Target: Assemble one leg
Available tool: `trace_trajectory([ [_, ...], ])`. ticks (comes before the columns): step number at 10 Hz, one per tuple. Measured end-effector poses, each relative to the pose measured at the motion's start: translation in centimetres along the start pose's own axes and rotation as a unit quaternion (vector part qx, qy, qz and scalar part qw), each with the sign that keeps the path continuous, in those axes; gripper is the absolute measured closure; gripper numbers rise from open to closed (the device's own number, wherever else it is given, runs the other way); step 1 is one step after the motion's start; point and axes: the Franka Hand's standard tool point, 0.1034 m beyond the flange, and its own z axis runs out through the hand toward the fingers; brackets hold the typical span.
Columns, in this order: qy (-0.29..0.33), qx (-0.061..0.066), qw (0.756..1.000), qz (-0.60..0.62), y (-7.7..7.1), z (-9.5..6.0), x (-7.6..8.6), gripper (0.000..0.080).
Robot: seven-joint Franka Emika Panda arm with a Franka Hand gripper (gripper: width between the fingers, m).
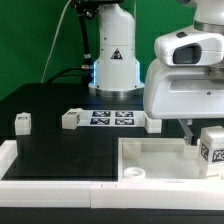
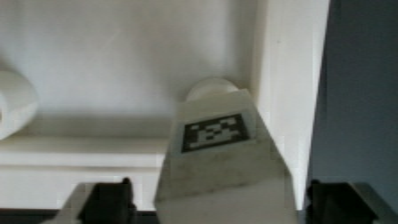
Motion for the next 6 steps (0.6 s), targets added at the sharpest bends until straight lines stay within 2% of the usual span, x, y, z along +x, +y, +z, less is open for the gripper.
trace_trajectory([
  [1, 0.000, 0.000, 1.000, 0.022, -0.04, 0.05, -0.02, 0.0448],
  [2, -0.001, 0.000, 0.997, 0.072, -0.16, 0.09, -0.06, 0.0508],
  [4, -0.003, -0.003, 0.965, 0.261, -0.15, 0.11, -0.18, 0.0508],
  [5, -0.002, -0.004, 0.937, 0.349, -0.14, 0.13, -0.20, 0.0508],
  [6, -0.001, -0.007, 0.894, 0.449, -0.18, 0.14, -0.25, 0.0508],
])
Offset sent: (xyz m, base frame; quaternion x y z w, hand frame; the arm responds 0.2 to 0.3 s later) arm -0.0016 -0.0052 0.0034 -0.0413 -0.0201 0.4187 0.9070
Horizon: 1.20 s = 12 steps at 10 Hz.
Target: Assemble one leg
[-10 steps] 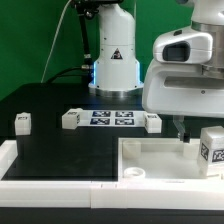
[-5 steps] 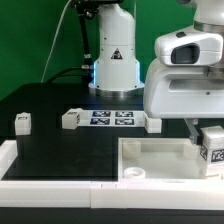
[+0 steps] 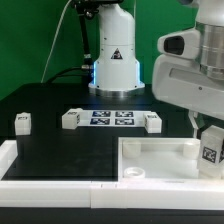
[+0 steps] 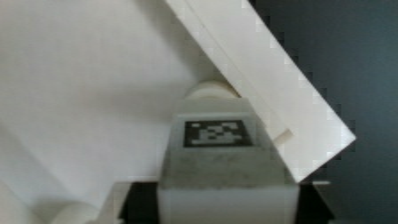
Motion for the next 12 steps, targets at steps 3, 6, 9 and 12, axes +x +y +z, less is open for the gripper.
trace_trajectory([
  [3, 0.002, -0.002, 0.985, 0.173, 0.03, 0.00, 0.04, 0.0508],
  [6, 0.000, 0.000, 0.993, 0.121, 0.02, 0.09, 0.08, 0.0508],
  [9, 0.011, 0.006, 0.997, -0.071, -0.30, 0.06, -0.13, 0.0212],
  [12, 0.019, 0.002, 0.952, -0.305, -0.41, 0.07, 0.06, 0.0154],
])
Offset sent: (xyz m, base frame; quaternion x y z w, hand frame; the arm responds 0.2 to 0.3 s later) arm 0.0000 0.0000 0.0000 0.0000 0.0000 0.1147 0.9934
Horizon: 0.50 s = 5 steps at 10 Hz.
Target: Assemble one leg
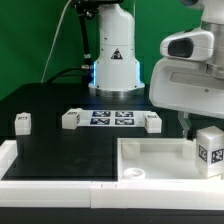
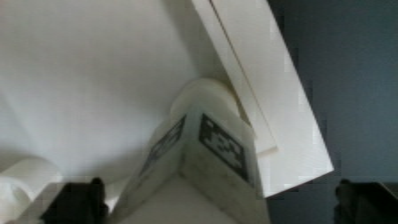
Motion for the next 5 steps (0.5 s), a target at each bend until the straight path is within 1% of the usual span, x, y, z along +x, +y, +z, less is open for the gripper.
trace_trajectory([
  [1, 0.000, 0.000, 0.997, -0.080, 0.32, 0.04, 0.16, 0.0150],
  [2, 0.000, 0.000, 0.993, -0.117, 0.48, -0.01, 0.30, 0.0150],
  [3, 0.001, -0.004, 0.982, -0.190, 0.66, 0.00, 0.39, 0.0150],
  [4, 0.001, -0.004, 0.980, -0.197, 0.67, 0.00, 0.39, 0.0150],
  [5, 0.001, -0.004, 0.981, -0.194, 0.67, 0.03, 0.38, 0.0173],
])
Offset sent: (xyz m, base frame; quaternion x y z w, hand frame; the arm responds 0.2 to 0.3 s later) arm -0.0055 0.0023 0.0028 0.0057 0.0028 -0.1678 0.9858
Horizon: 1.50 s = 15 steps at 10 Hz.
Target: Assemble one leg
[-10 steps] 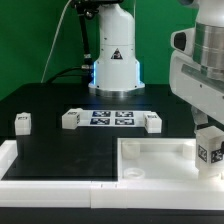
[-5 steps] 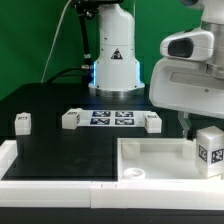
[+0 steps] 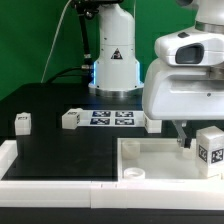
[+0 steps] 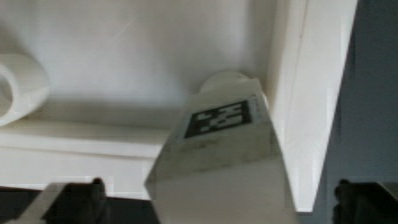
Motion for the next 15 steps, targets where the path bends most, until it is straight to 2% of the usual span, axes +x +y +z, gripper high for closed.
trace_trajectory([
  [1, 0.000, 0.000, 1.000, 0.005, 0.00, 0.02, -0.01, 0.0173],
  [2, 0.000, 0.000, 1.000, 0.024, 0.00, 0.03, -0.01, 0.0350],
  [3, 0.000, 0.000, 1.000, 0.024, -0.03, 0.04, -0.01, 0.0485],
  [4, -0.001, 0.001, 0.997, 0.083, -0.22, 0.08, -0.06, 0.0485],
  [5, -0.002, 0.001, 0.981, 0.196, -0.66, 0.11, -0.14, 0.0511],
  [7, -0.004, -0.002, 0.940, 0.342, -0.52, 0.26, -0.24, 0.0511],
  [9, -0.009, -0.001, 0.869, 0.495, -0.25, 0.21, -0.28, 0.0511],
  [12, -0.010, -0.001, 0.775, 0.632, -0.10, 0.16, -0.24, 0.0511],
  [13, -0.010, -0.001, 0.790, 0.613, -0.09, 0.19, -0.25, 0.0433],
  [14, -0.008, 0.001, 0.803, 0.595, -0.22, 0.13, -0.20, 0.0433],
  [15, -0.001, 0.007, 0.821, 0.570, -0.57, -0.07, 0.00, 0.0297],
])
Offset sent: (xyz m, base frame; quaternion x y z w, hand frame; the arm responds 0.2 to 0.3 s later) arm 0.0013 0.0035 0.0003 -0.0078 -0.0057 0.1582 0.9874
